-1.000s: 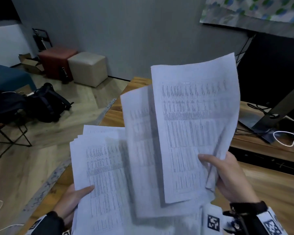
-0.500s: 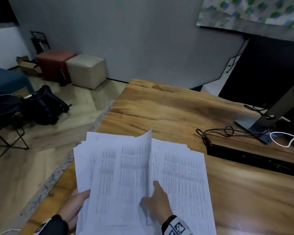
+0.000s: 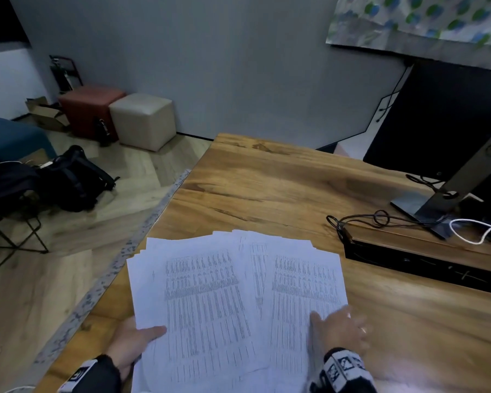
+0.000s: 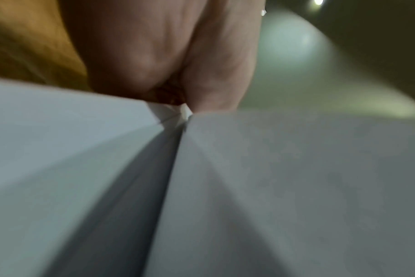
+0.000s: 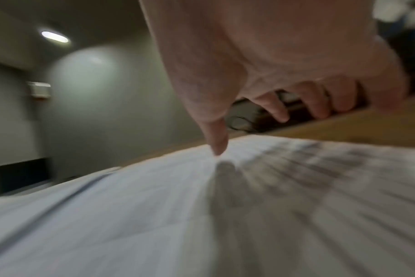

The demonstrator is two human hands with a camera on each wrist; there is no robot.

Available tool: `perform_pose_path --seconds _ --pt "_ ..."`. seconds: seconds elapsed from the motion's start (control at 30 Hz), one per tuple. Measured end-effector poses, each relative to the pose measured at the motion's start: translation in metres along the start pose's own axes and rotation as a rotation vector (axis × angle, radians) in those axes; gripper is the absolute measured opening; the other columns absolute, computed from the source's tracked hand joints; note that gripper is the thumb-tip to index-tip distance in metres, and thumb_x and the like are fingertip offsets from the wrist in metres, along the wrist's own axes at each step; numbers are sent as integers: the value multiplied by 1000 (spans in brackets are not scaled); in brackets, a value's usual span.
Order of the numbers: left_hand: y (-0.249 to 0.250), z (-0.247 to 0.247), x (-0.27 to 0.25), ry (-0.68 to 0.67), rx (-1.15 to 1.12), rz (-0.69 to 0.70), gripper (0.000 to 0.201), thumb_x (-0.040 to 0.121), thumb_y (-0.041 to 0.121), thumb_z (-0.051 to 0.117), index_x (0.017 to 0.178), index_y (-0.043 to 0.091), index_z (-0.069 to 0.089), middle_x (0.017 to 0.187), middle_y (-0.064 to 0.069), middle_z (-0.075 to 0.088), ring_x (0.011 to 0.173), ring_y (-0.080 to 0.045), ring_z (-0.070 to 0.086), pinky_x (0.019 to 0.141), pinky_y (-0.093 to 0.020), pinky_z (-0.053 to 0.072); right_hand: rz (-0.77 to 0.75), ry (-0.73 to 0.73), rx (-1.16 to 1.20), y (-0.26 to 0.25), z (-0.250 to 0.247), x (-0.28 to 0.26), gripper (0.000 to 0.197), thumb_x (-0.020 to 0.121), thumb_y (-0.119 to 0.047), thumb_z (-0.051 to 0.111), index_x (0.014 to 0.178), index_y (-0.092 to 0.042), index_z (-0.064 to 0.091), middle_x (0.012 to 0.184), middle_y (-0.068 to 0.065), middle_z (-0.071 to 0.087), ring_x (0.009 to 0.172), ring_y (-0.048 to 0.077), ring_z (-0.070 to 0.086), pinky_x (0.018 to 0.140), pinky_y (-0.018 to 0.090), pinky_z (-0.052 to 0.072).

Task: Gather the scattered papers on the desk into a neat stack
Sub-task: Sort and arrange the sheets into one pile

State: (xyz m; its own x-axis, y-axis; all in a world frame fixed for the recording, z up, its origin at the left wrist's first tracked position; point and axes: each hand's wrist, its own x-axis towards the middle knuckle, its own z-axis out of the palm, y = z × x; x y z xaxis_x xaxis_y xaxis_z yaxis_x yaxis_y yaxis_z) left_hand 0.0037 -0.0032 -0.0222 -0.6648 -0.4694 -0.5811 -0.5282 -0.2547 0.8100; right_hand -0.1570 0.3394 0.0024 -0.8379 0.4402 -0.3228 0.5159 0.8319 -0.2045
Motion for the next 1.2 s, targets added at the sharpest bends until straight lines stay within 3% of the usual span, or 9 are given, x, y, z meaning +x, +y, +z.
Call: perform_pose_path --seconds 0.07,0.13,0.23,0.37,0.5,0.6,0.77,0.93,1.2 --pt "0 0 -2 -4 11 25 33 87 -6 67 118 2 66 111 -16 74 98 -35 70 83 -44 56 89 -80 32 9 -4 14 117 76 -62 69 154 -4 5 157 26 17 144 43 21 112 59 29" --pt "1 2 -6 0 17 73 30 89 -5 64 118 4 66 111 -14 74 98 -34 70 81 -42 56 112 -120 38 10 4 28 116 73 -60 72 154 -1 12 153 25 29 141 41 32 110 56 34" --pt "4 2 -12 11 14 147 25 90 -5 63 112 6 67 109 -13 74 98 -33 70 79 -42 55 55 -191 77 6 10 37 76 65 -51 81 115 2 60 111 18 68 100 34 66 87 45 57" --pt "6 -5 -12 26 -9 185 22 88 -6 65 103 10 69 105 -12 75 98 -34 70 82 -46 55 62 -250 320 2 -1 27 19 73 -5 77 84 4 65 86 15 71 77 32 69 66 32 60" --pt "9 -10 -14 32 -28 216 22 88 -8 64 96 13 69 95 -4 75 91 -30 69 73 -38 53 30 -273 385 1 -7 18 23 77 -4 75 63 -8 57 66 6 61 64 26 62 55 28 53" --pt "9 -12 -15 33 -27 230 24 88 -8 64 96 14 67 96 -5 73 90 -29 68 71 -35 52 -56 -242 366 -7 -8 8 5 78 -7 66 75 -10 64 76 7 68 72 27 68 61 29 57" --pt "6 -10 -13 56 -13 259 28 87 -13 63 90 15 65 89 -3 70 83 -25 66 67 -33 50 -135 -206 284 -28 4 -1 18 84 -9 61 101 -7 57 95 8 65 79 26 61 59 28 50" --pt "-1 -12 -9 66 13 243 26 86 -10 66 91 15 67 94 -6 73 88 -31 69 73 -39 53 -28 -152 48 -43 23 -10 45 81 -30 71 119 -13 54 136 14 44 124 34 46 100 44 46" --pt "-1 -11 -11 86 10 254 28 87 -11 64 90 17 67 91 0 72 88 -26 68 69 -33 52 61 -167 56 -43 21 -4 56 80 -31 74 128 -15 50 134 16 46 125 34 44 103 48 41"
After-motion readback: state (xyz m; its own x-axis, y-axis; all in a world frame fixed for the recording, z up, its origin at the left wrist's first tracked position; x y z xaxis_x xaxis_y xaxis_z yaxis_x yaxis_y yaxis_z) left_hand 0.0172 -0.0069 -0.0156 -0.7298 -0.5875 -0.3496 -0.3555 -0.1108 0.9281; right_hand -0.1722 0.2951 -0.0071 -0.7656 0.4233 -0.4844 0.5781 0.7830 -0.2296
